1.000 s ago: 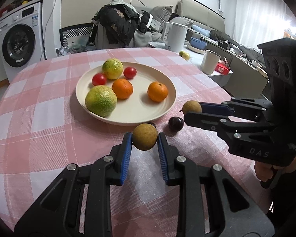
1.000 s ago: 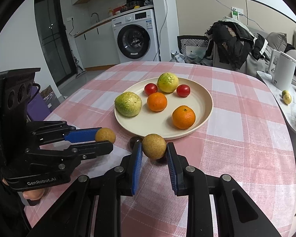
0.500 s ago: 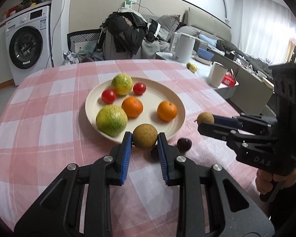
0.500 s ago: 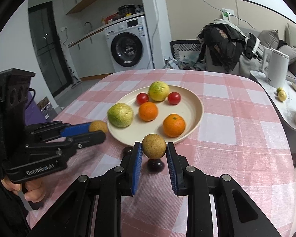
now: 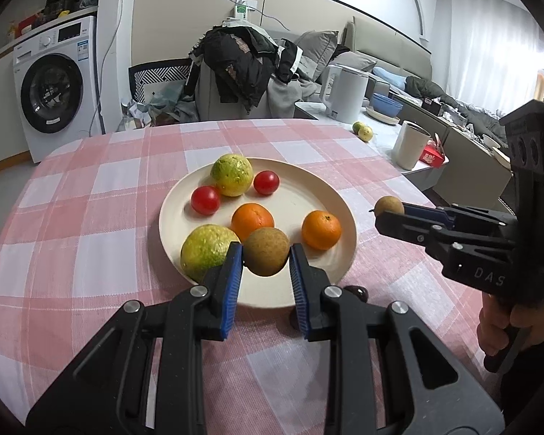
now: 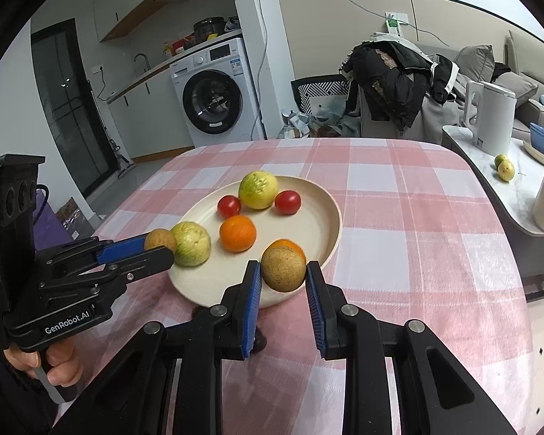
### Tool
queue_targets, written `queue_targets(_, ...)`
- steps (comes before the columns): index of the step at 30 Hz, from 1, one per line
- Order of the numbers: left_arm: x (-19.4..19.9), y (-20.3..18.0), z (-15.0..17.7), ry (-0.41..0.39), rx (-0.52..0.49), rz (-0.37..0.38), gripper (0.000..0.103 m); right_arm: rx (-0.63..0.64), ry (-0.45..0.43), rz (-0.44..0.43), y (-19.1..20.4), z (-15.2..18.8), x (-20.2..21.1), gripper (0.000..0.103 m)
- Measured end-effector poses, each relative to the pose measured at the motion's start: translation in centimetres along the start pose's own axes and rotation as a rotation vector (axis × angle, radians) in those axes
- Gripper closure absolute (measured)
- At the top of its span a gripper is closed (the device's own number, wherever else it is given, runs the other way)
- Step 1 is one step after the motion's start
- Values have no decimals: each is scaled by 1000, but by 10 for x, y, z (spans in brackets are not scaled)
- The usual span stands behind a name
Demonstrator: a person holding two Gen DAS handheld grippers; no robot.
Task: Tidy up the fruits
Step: 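Carry the brown fruit with the right tool while the left tool carries its brown fruit to the plate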
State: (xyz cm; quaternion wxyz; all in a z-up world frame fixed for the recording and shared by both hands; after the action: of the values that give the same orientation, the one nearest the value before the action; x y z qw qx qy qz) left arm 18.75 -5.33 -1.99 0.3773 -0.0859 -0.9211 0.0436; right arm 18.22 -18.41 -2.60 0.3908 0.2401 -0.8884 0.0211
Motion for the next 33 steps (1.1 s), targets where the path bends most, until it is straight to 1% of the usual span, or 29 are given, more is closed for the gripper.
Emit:
queue_targets(16, -34, 1, -8, 20, -47, -54, 80, -18, 3, 21, -7, -23, -26, 77)
queue_targets(19, -38, 1, -8, 24, -47, -55, 79, -27, 6, 23, -8, -26, -33, 77)
queue_targets(22, -40, 1, -7, 29, -50, -56, 80, -30, 16, 45, -9, -27, -40, 77)
queue_targets(24, -43, 1, -7, 30, -56, -62, 79, -39, 23, 40, -10, -28, -43, 77)
queue_targets(27, -47, 1, -6, 40, -57, -51, 79, -61, 36, 36, -12, -27, -47, 77)
queue_targets(31, -52, 0, -4, 48, -61, -48, 80, -90, 51, 57, -12, -26, -53, 77)
queue_targets(33, -54, -2, -3, 53, -62, -45, 79, -92, 51, 89, -10, -25, -55, 77)
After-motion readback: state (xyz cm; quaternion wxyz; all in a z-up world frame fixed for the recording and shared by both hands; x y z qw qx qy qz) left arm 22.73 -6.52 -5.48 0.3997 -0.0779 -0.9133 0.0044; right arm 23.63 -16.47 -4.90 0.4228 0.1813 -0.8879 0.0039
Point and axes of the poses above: each gripper's, at about its wrist camera, not at the fingertips, and x roughly against the way its jaws point, y to its left, z to its underside, the point moved 4 cm from there along -x, roughly the way its jaws point, and after that the axes turned 5 degrees about y, right-handed, at the moved point
